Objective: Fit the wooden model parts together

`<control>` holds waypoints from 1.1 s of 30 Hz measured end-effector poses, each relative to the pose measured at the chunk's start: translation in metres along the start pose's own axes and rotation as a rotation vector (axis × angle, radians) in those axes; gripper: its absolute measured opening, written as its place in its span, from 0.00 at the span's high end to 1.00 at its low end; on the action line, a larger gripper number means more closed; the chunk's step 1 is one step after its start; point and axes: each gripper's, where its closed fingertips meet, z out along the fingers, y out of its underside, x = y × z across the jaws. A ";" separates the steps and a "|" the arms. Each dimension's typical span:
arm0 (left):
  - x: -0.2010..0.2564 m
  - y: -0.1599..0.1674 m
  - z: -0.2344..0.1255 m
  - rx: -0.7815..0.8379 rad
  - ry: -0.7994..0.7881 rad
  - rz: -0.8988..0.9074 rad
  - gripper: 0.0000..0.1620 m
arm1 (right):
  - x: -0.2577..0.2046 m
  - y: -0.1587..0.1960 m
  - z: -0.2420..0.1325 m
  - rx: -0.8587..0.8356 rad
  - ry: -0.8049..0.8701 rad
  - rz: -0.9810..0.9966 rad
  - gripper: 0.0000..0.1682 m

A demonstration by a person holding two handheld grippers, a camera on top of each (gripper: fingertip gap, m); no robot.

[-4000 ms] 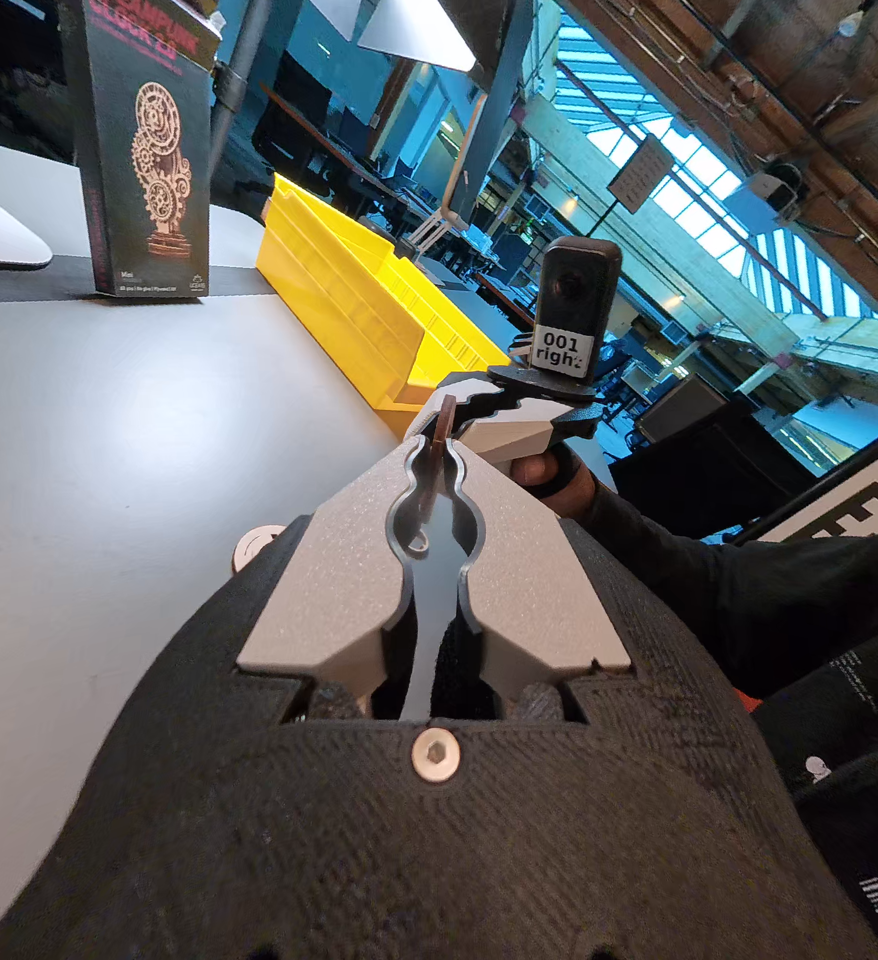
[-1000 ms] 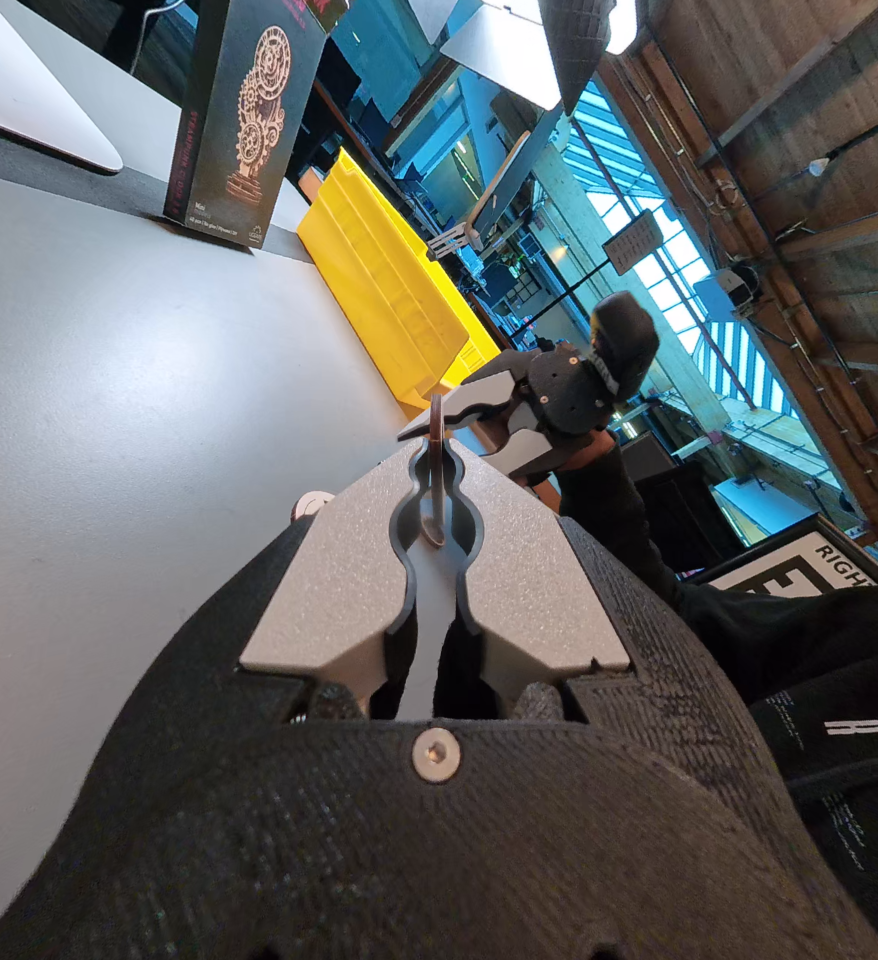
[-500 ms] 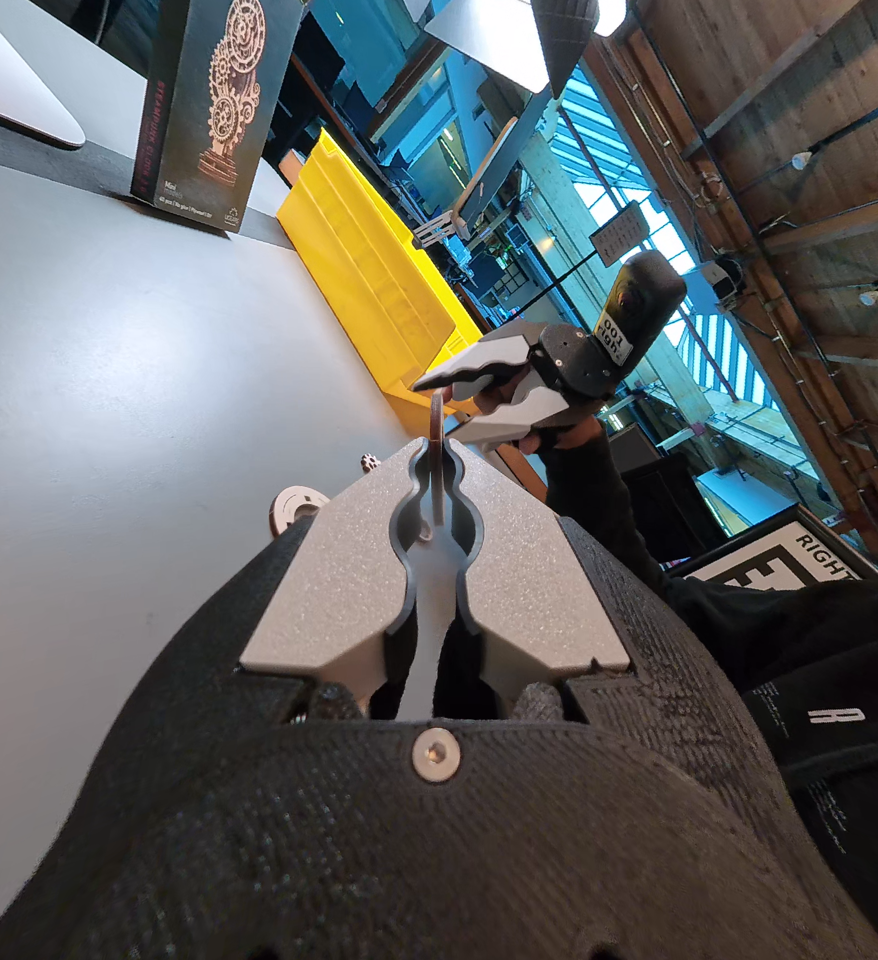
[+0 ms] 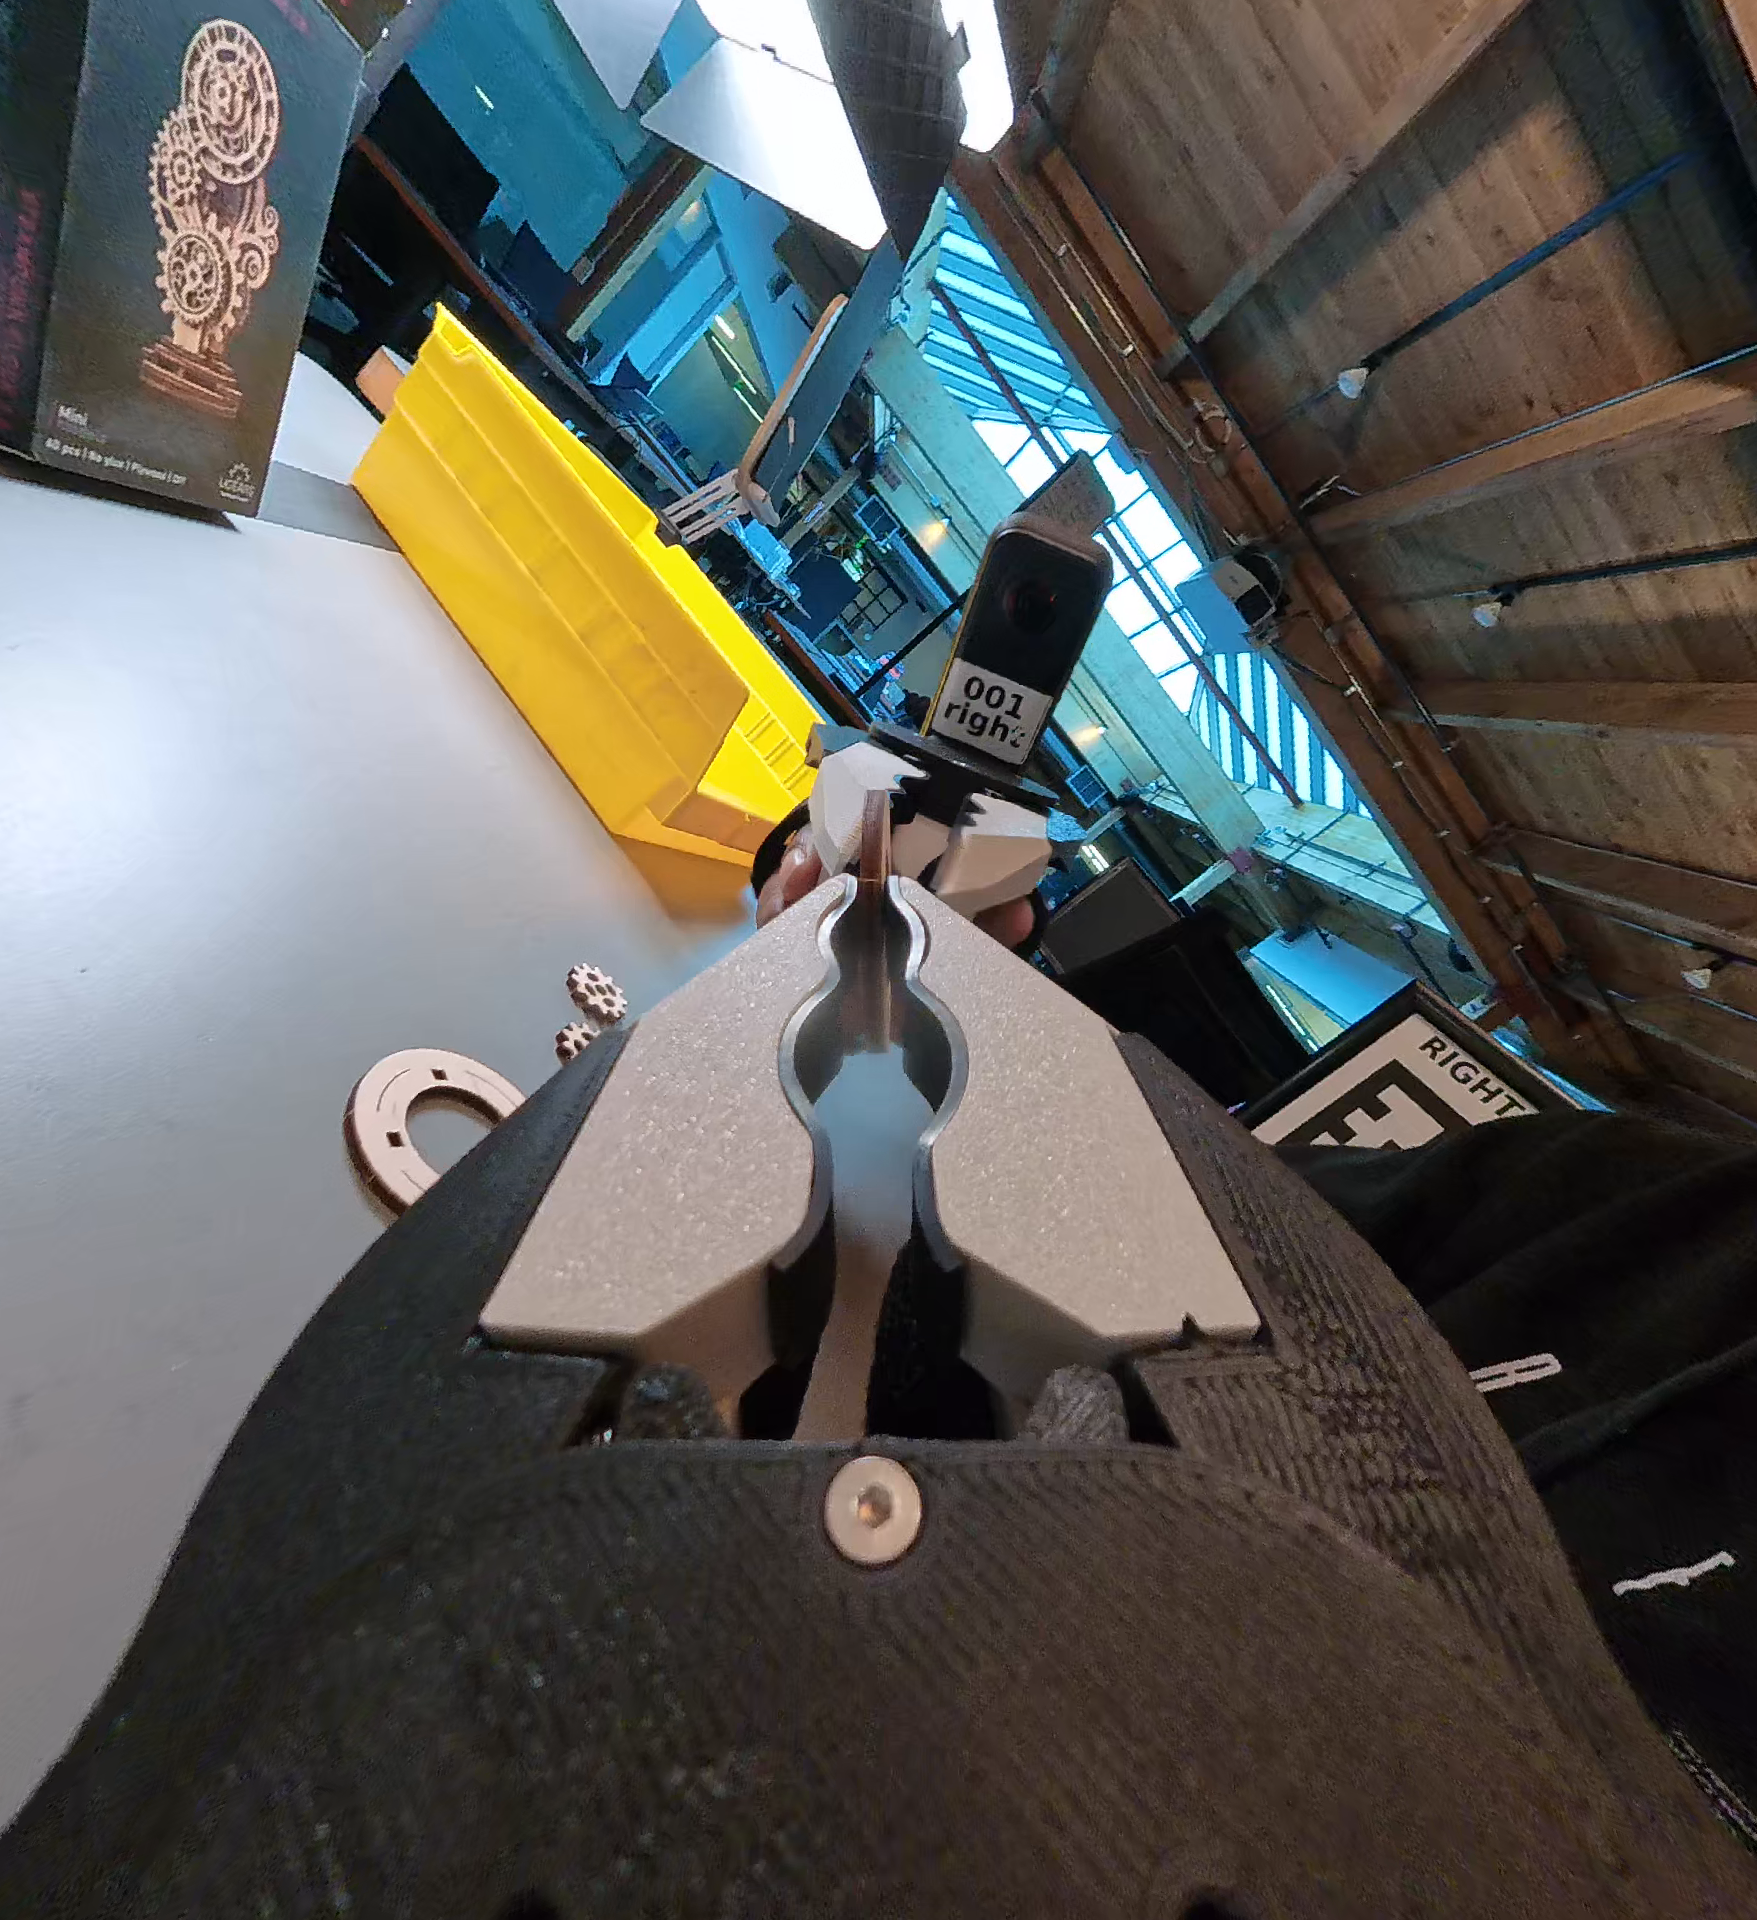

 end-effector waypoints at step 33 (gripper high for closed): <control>0.016 0.004 0.010 -0.028 -0.067 0.219 0.99 | -0.006 -0.017 0.005 0.190 -0.013 0.087 0.96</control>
